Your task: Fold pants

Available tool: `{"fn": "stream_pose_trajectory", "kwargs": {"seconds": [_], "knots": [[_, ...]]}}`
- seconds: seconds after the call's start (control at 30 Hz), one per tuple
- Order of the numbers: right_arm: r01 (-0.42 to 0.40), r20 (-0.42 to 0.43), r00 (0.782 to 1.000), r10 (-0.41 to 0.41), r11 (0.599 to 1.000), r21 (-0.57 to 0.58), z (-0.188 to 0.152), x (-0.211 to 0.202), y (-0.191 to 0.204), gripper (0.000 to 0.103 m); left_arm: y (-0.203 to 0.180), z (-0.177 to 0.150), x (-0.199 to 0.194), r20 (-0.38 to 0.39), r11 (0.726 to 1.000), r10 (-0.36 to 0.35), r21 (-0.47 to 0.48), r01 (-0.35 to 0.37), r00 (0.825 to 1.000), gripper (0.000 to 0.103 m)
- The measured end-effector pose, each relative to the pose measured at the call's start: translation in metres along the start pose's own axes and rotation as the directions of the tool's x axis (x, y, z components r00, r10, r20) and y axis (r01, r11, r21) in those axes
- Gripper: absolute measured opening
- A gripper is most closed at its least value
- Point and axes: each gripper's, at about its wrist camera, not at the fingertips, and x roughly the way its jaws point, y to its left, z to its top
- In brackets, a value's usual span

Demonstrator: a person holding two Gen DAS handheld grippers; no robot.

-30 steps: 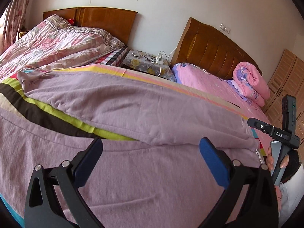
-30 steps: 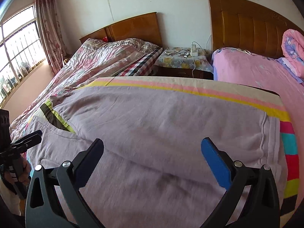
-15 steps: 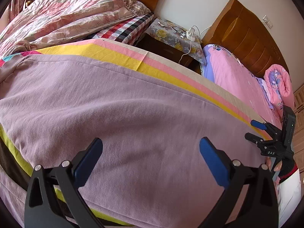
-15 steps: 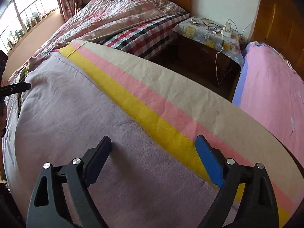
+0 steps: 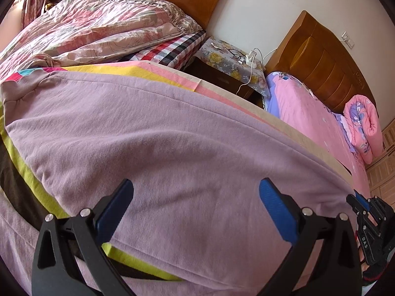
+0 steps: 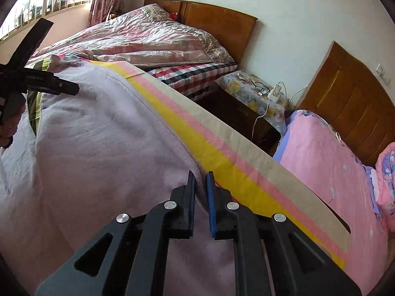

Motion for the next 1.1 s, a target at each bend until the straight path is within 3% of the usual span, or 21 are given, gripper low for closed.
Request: {"fn": "stream_pose_trajectory", "kwargs": {"seconds": [0.13, 0.27, 0.37, 0.4, 0.43, 0.47, 0.5, 0.57, 0.67, 0.7, 0.77, 0.87, 0.97, 1.0, 1.1], "knots": [[0.044, 0.05, 0.998, -0.046, 0.999, 0.025, -0.051, -0.069, 0.062, 0.012, 0.015, -0.036, -0.056, 0.054, 0.999, -0.048, 0.007, 0.048, 0.997, 0.102], [0.056, -0.024, 0.998, -0.053, 0.983, 0.177, -0.106, -0.073, 0.103, 0.014, 0.028, -0.08, -0.08, 0.051, 0.997, -0.072, 0.015, 0.071, 0.996, 0.102], [0.053, -0.106, 0.994, -0.025, 0.96, 0.276, -0.123, -0.063, 0.106, 0.023, 0.034, -0.109, -0.067, -0.024, 0.997, -0.078, 0.006, 0.078, 0.997, 0.102], [0.038, -0.085, 0.996, -0.01, 0.942, 0.335, -0.126, -0.074, 0.102, 0.039, 0.035, -0.115, -0.064, -0.044, 0.997, -0.079, 0.001, 0.079, 0.996, 0.102], [0.005, -0.051, 0.999, 0.017, 0.915, 0.404, -0.129, -0.088, 0.095, 0.068, 0.034, -0.121, -0.064, -0.051, 0.996, -0.085, 0.002, 0.085, 0.995, 0.102], [-0.026, -0.013, 0.999, 0.037, 0.883, 0.468, -0.135, -0.102, 0.088, 0.079, 0.033, -0.124, -0.066, -0.05, 0.995, -0.096, 0.007, 0.097, 0.994, 0.102], [-0.043, 0.018, 0.999, 0.04, 0.851, 0.524, -0.143, -0.117, 0.081, 0.083, 0.033, -0.125, -0.068, -0.045, 0.994, -0.111, 0.011, 0.112, 0.993, 0.102], [-0.066, 0.047, 0.998, 0.046, 0.758, 0.649, -0.169, -0.137, 0.063, 0.083, 0.034, -0.126, -0.072, -0.039, 0.988, -0.155, 0.001, 0.155, 0.987, 0.101], [-0.092, 0.071, 0.996, 0.06, 0.514, 0.853, -0.217, -0.143, 0.023, 0.076, 0.041, -0.128, -0.066, -0.051, 0.98, -0.197, -0.051, 0.194, 0.979, 0.101], [-0.08, 0.066, 0.997, 0.047, 0.441, 0.894, -0.231, -0.142, 0.009, 0.068, 0.042, -0.129, -0.065, -0.049, 0.978, -0.205, -0.058, 0.202, 0.978, 0.101], [-0.076, 0.076, 0.997, 0.012, 0.349, 0.934, -0.248, -0.141, -0.009, 0.065, 0.043, -0.128, -0.061, -0.03, 0.979, -0.192, -0.07, 0.19, 0.981, 0.1], [-0.041, 0.047, 0.999, -0.016, 0.254, 0.966, -0.257, -0.127, -0.034, 0.064, 0.047, -0.129, -0.058, -0.02, 0.978, -0.195, -0.084, 0.192, 0.981, 0.1], [-0.056, 0.06, 0.998, -0.018, 0.193, 0.98, -0.252, -0.115, -0.052, 0.064, 0.048, -0.128, -0.058, -0.015, 0.978, -0.194, -0.079, 0.193, 0.981, 0.1], [-0.057, 0.061, 0.998, -0.017, 0.184, 0.981, -0.25, -0.114, -0.053, 0.064, 0.049, -0.127, -0.058, -0.012, 0.979, -0.19, -0.079, 0.188, 0.982, 0.1], [-0.093, 0.088, 0.995, 0.038, 0.208, 0.974, -0.242, -0.121, -0.045, 0.061, 0.049, -0.125, -0.061, -0.008, 0.981, -0.181, -0.075, 0.18, 0.983, 0.099]]}}
